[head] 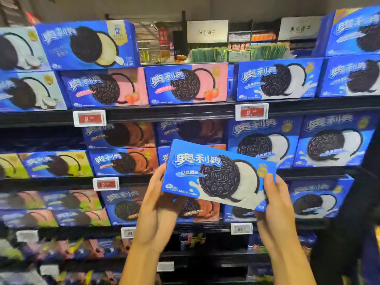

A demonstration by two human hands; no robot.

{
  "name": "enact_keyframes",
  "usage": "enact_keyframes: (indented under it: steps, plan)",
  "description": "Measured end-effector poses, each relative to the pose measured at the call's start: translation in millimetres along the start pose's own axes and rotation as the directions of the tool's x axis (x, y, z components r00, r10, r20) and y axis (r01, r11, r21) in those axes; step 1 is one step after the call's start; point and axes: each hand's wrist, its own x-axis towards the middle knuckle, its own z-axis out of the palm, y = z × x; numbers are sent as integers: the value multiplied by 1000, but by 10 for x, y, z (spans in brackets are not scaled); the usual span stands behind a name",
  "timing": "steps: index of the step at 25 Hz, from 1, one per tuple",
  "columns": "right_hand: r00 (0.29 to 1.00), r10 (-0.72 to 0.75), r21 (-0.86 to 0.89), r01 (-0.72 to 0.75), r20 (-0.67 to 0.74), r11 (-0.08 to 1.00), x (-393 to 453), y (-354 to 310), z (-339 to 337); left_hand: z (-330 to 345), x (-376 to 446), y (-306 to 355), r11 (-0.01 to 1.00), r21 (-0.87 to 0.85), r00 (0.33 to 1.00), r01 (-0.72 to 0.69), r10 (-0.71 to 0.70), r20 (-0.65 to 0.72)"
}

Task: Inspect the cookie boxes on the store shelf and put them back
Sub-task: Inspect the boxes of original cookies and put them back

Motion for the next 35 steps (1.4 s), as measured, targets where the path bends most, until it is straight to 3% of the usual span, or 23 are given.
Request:
enact_keyframes:
  steps: [4, 7, 10, 14, 17, 21, 28, 35]
  plan:
    - [994, 109, 166, -110, 12, 980, -131, 85, 92, -168, -152, 95, 996, -79, 998, 34, -38, -48]
    - [969, 171, 302, -219, 177, 928, -226, 94, 196, -285, -262, 206, 984, -173, 994, 52, -68, -91]
    - [943, 205, 361, -293, 262, 886, -326, 219, 302, -396, -392, 349, 986, -161, 991, 51, -70, -115]
    - [929, 304, 276, -356, 213, 893, -401, 540, 406, -406, -517, 575, 999, 37, 994, -13, 17, -112]
    - [863, 484, 308, -504, 145, 807, -508, 874, 486, -335, -591, 671, 976, 213, 992, -32, 58, -116]
    - [797, 601, 321, -586, 64, 744, -643, 1203, 608, -336, -683, 734, 934, 355, 993, -48, 84, -88]
    - [768, 640, 329, -601, -13, 728, -1003, 1574, 809, -455, -893, 844, 909, 416, 990, -28, 83, -115]
    - [768, 637, 353, -614, 63, 706, -1356, 1718, 866, -611, -1166, 1079, 919, 394, 996, -4, 41, -84]
